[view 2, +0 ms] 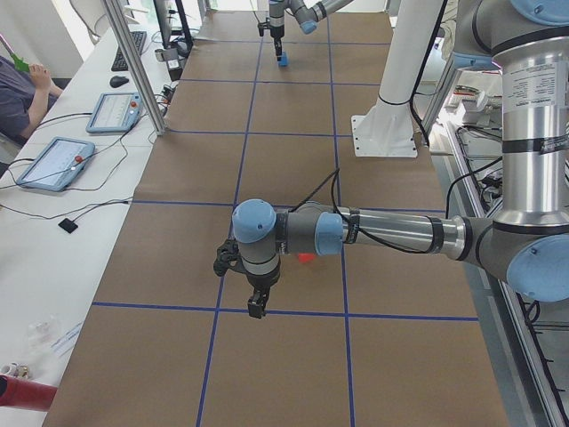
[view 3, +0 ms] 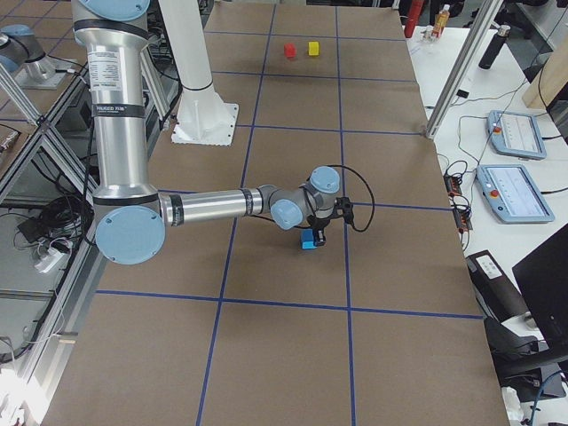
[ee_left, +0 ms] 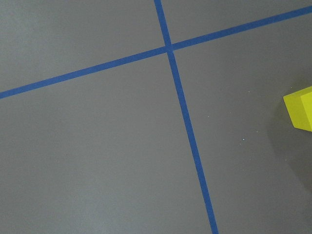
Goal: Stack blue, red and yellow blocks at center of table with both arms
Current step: 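Carry the blue cube with the right gripper to the table center and release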
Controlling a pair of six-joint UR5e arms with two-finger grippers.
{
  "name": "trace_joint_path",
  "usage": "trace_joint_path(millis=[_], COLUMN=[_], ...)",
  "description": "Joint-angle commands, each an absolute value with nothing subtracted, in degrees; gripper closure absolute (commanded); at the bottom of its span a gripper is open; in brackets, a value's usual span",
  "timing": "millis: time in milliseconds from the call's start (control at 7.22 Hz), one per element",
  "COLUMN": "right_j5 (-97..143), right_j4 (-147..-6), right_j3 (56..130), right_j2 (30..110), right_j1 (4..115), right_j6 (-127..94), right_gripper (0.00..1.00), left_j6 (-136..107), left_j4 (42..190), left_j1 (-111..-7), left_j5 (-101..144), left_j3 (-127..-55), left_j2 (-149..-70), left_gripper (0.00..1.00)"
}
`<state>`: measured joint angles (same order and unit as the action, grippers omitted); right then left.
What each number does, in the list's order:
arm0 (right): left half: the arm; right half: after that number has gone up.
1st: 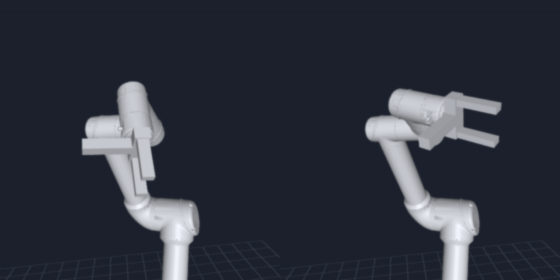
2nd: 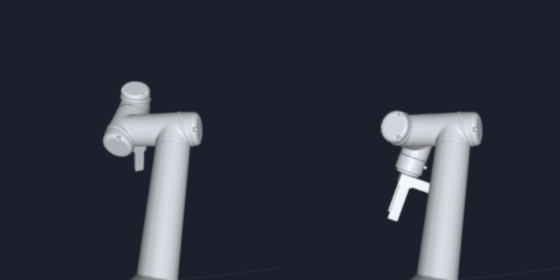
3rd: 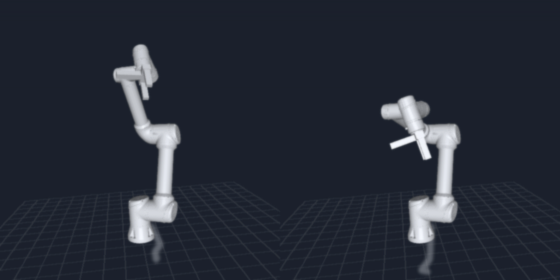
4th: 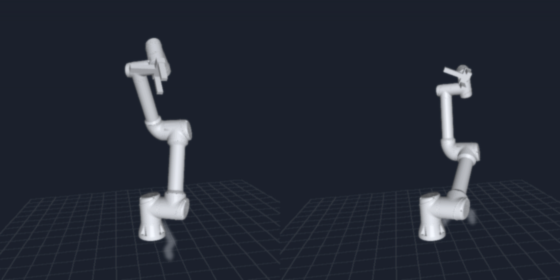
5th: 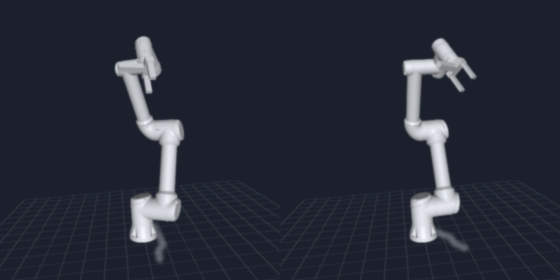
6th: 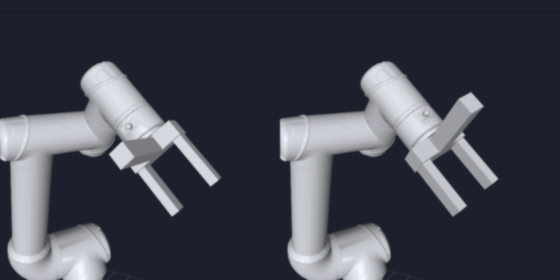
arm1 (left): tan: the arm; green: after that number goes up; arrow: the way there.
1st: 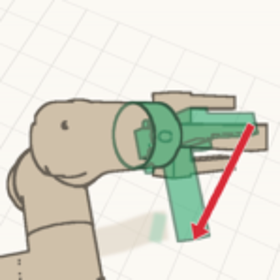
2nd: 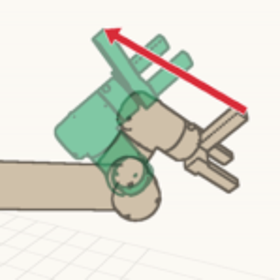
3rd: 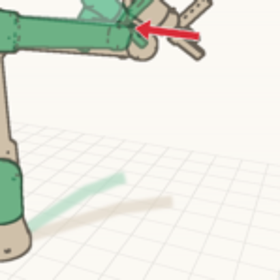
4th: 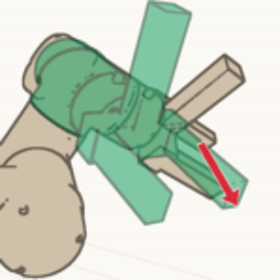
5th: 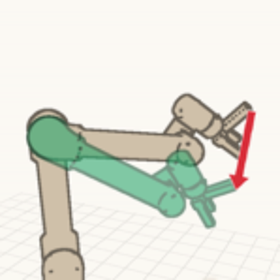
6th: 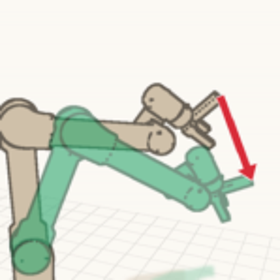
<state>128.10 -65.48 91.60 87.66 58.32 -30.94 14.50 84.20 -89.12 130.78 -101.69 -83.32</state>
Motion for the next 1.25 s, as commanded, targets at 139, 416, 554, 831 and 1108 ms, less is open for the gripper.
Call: trace_joint_path(millis=[139, 416, 554, 831, 1108], right_j5=[133.2, 128.7, 128.0, 121.6, 120.1], right_j4=[-89.9, -101.4, -101.3, -97.7, -88.4], right_j3=[96.8, 91.4, 85.3, 72.8, 63.7], right_j2=[69.9, 52.7, 45.5, 34.5, 31.2], right_j1=[58.5, 50.7, 47.1, 40.8, 38.3], right_j6=[-31.2, -34.0, -40.6, -48.1, -55.1], right_gripper=[1.0, 1.0, 1.0, 1.0, 1.0], left_j6=[14.4, 14.3, 14.6, 14.7, 14.9], left_j4=[84.2, 84.5, 84.8, 87.7, 87.8], left_j1=[-89.1, -88.9, -88.6, -88.5, -88.5], left_j5=[130.9, 131.0, 131.1, 131.3, 131.3], left_j3=[-101.9, -102.2, -102.4, -102.0, -102.0], left_j2=[-83.8, -83.9, -84.1, -84.1, -84.1], left_gripper=[0.0, 0.0, 0.0, 0.0, 0.0])
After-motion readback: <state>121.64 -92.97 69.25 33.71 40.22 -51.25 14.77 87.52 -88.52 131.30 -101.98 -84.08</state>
